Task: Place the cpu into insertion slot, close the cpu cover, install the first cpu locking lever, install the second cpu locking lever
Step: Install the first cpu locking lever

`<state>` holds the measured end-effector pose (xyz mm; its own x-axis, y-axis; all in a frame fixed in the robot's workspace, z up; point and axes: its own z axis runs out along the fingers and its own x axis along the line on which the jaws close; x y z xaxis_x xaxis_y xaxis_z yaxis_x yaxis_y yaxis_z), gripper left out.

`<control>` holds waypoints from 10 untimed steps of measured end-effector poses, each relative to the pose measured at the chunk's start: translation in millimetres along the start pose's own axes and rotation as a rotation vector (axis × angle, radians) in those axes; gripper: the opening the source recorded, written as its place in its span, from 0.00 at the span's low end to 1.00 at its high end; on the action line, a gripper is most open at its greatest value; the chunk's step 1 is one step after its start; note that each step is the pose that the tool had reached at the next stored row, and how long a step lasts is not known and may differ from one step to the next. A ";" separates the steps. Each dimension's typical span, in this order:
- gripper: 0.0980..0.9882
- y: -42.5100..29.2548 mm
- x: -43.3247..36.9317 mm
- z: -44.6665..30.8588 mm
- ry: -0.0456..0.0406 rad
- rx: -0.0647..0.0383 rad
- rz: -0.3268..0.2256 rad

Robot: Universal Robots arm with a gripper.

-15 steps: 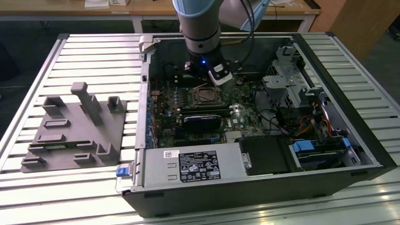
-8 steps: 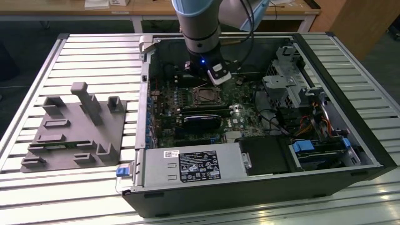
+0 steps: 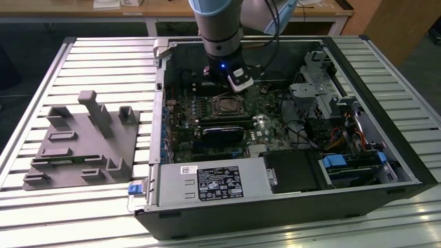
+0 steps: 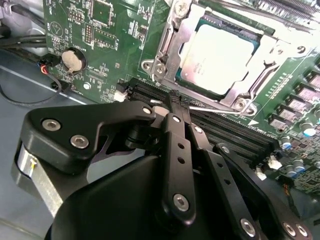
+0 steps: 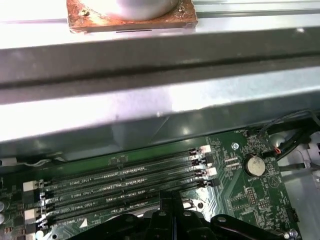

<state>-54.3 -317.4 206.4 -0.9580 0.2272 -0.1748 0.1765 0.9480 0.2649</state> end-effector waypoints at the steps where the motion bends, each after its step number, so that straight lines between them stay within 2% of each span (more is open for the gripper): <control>1: 0.01 0.9 0.3 0.3 -0.0007 0.001 0.001; 7: 0.01 2.9 1.5 1.9 -0.0097 0.019 0.014; 10: 0.01 3.8 2.7 2.8 -0.0131 0.024 0.022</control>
<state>-55.5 -312.6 204.3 -0.9509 0.2507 -0.1817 0.2029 0.9479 0.2457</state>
